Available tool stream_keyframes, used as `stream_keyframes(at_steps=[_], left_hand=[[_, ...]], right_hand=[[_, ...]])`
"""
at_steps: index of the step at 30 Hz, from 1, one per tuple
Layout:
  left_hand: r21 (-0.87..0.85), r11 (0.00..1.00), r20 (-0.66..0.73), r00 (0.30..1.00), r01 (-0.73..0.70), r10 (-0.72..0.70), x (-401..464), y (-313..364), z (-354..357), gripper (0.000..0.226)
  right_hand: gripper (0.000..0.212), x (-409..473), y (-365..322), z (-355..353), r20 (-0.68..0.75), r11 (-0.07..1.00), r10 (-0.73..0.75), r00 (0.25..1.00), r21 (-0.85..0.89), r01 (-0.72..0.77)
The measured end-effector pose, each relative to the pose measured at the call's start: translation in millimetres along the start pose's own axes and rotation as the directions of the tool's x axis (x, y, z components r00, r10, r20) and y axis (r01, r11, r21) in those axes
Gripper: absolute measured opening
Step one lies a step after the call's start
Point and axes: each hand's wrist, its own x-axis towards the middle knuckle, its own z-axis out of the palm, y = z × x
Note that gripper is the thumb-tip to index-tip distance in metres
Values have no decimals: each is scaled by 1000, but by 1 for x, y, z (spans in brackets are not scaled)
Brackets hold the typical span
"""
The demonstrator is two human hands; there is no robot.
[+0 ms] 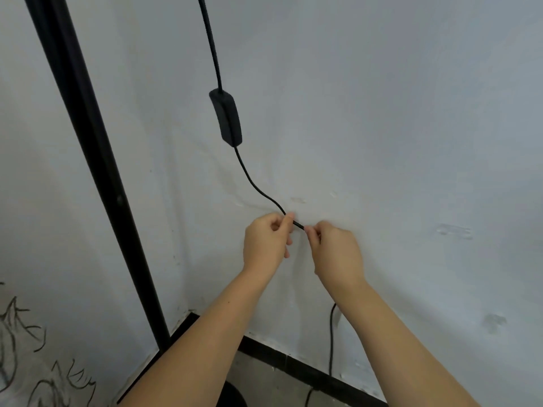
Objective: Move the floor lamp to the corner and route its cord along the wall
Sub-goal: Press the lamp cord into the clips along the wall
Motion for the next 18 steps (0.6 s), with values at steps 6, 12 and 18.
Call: stream_keyframes(at_steps=[6,12,18], left_hand=[[21,999,3,999,-45,45,2,3,-2,31],[228,971,-2,997,-75,78,5,7,-2,33],[194,973,50,989,125,-137,-1,9,3,49]], right_hand=[[37,1,2,2,-51,1000,-22,998,10,23],[40,2,4,7,53,999,27,998,38,-29],[40,-13,25,3,297,813,222,929,469,-344]])
